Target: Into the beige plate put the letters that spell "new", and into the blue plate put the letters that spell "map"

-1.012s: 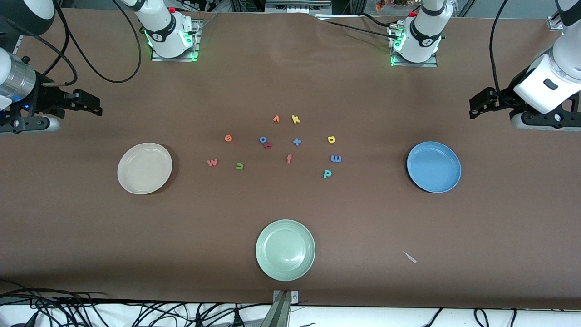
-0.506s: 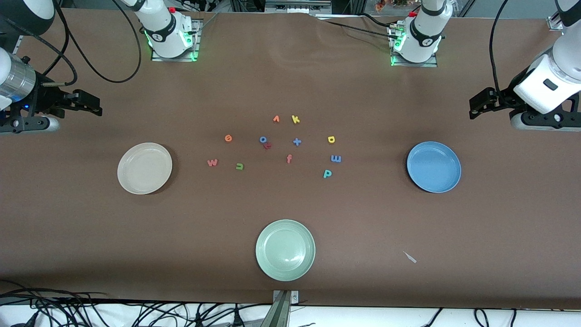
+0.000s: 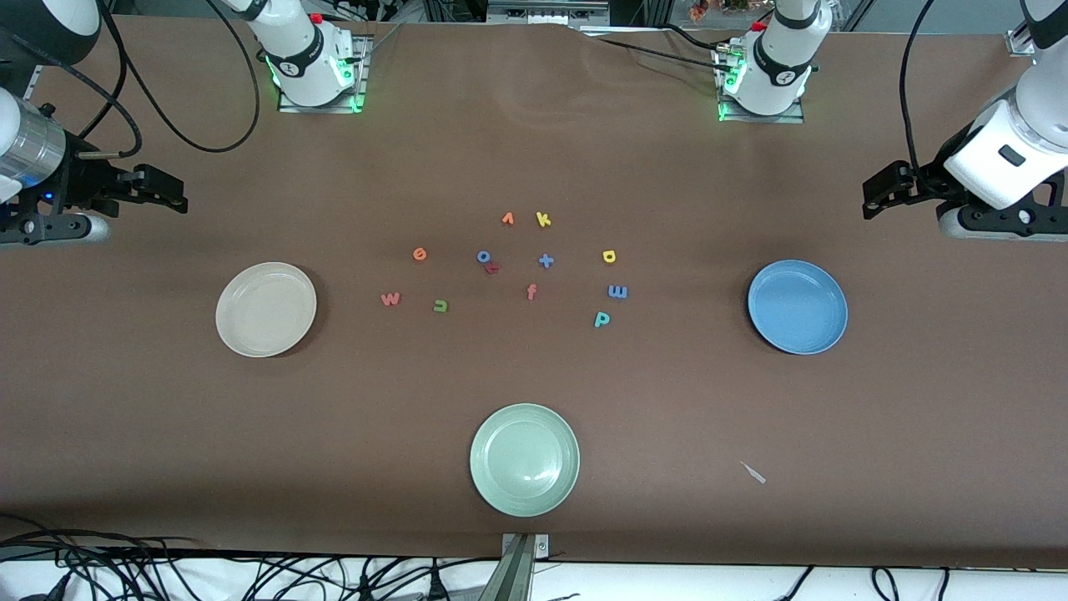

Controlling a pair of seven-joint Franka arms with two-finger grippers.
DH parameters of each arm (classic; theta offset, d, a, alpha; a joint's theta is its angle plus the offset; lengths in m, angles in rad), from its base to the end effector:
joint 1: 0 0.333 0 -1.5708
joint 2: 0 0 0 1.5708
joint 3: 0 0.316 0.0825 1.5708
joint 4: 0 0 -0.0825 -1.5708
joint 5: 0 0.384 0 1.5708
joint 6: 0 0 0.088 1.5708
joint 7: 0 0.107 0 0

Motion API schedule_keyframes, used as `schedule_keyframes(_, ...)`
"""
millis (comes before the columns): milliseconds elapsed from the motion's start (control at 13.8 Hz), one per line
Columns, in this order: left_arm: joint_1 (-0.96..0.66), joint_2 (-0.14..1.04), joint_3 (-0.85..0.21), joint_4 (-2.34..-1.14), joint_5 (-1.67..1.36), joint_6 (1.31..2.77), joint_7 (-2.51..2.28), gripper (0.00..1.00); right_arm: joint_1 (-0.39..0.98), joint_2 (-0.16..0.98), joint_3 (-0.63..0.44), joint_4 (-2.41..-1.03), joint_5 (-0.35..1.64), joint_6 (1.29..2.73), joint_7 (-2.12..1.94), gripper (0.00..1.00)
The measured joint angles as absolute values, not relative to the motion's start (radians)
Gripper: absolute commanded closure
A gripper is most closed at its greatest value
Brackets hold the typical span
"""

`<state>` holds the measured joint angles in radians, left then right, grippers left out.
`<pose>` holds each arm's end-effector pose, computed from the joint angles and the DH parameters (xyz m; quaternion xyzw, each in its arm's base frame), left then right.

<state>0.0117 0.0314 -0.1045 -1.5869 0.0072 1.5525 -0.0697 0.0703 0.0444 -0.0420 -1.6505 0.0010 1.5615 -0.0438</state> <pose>0.5583 -0.0503 0.5980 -0.9994 0.0116 0.0325 0.0046 0.5604 0.0164 0.5616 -0.9971 -0.0359 0.0666 0.0001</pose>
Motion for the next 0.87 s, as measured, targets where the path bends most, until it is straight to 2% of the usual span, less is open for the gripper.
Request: schedule_keyframes(867,-0.002,0.046,-0.107,-1.574,-0.015,1.530,-0.070,0.00,0.070,0.044,-0.042,-1.651,0.001,1.561,-0.044,0.00)
